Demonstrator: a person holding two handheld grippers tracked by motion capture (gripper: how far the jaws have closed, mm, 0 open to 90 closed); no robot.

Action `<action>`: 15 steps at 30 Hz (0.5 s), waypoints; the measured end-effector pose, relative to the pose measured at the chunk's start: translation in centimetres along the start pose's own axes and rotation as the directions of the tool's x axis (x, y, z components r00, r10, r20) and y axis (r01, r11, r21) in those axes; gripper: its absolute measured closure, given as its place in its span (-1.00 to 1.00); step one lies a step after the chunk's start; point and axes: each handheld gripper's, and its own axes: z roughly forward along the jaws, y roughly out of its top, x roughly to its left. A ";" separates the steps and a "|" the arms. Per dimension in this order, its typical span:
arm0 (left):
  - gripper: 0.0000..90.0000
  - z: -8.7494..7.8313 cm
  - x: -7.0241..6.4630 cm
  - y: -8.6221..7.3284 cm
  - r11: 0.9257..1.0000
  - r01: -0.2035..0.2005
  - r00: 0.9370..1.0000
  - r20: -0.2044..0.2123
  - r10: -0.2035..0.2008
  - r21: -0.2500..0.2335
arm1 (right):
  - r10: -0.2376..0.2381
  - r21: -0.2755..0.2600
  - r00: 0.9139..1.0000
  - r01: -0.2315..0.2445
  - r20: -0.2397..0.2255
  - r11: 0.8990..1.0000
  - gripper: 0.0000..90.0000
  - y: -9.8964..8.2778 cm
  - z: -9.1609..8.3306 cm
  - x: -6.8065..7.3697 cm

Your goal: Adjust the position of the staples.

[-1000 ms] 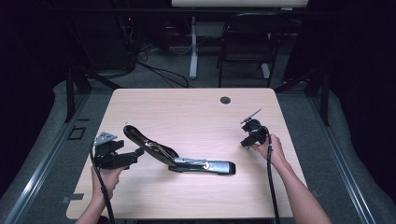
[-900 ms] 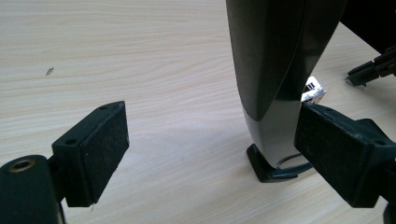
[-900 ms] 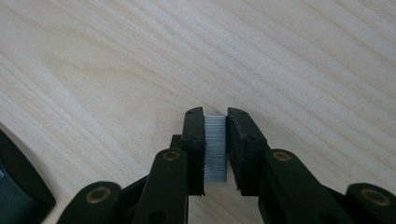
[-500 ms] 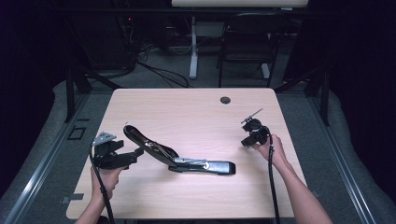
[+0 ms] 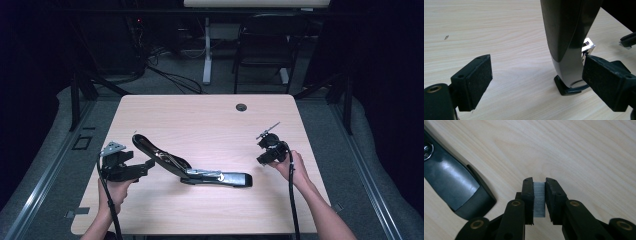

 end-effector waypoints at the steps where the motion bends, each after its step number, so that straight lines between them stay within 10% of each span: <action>1: -0.80 0.0 0.0 0.0 1.000 0.001 1.000 0.000 -0.001 -0.002 | 0.003 -0.009 1.000 -0.003 0.002 1.000 0.73 -0.2 0.0 0.2; 15: -0.82 0.1 0.1 0.0 1.000 0.006 1.000 -0.001 -0.006 -0.007 | 0.017 0.064 1.000 -0.015 -0.021 0.998 0.73 -1.8 1.0 1.9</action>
